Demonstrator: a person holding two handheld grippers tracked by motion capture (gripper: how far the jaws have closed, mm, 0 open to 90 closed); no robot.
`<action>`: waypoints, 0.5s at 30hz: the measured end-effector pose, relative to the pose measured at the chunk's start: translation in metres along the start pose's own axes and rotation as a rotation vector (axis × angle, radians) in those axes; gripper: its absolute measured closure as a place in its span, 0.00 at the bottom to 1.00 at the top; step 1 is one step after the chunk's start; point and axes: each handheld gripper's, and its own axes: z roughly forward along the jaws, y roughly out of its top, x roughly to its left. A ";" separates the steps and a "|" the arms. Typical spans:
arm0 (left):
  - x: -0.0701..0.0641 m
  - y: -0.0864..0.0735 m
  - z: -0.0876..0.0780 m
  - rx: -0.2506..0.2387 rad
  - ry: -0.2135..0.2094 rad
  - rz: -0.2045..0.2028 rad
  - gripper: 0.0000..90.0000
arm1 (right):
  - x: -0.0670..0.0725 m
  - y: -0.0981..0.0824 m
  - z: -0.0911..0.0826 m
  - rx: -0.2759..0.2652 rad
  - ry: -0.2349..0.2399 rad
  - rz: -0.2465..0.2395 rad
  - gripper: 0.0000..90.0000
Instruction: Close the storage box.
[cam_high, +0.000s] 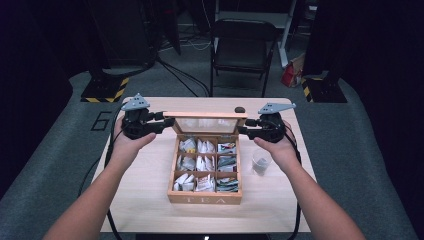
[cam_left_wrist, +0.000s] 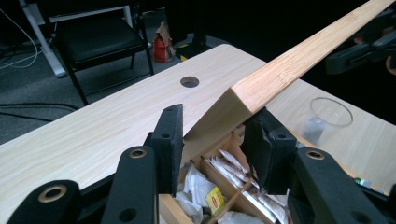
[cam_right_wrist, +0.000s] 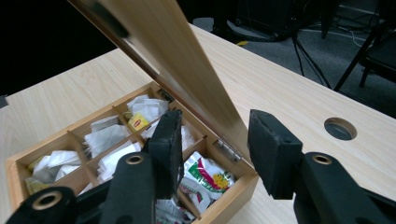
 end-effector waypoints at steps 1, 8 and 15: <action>0.000 -0.001 0.000 0.000 0.001 0.002 0.65 | 0.004 -0.001 -0.004 -0.002 -0.001 -0.004 0.60; -0.007 -0.012 -0.006 0.002 -0.015 0.011 0.64 | 0.018 -0.009 -0.016 -0.007 0.006 -0.007 0.60; -0.015 -0.023 -0.010 0.006 -0.020 0.019 0.63 | 0.032 -0.016 -0.026 -0.010 0.013 -0.028 0.58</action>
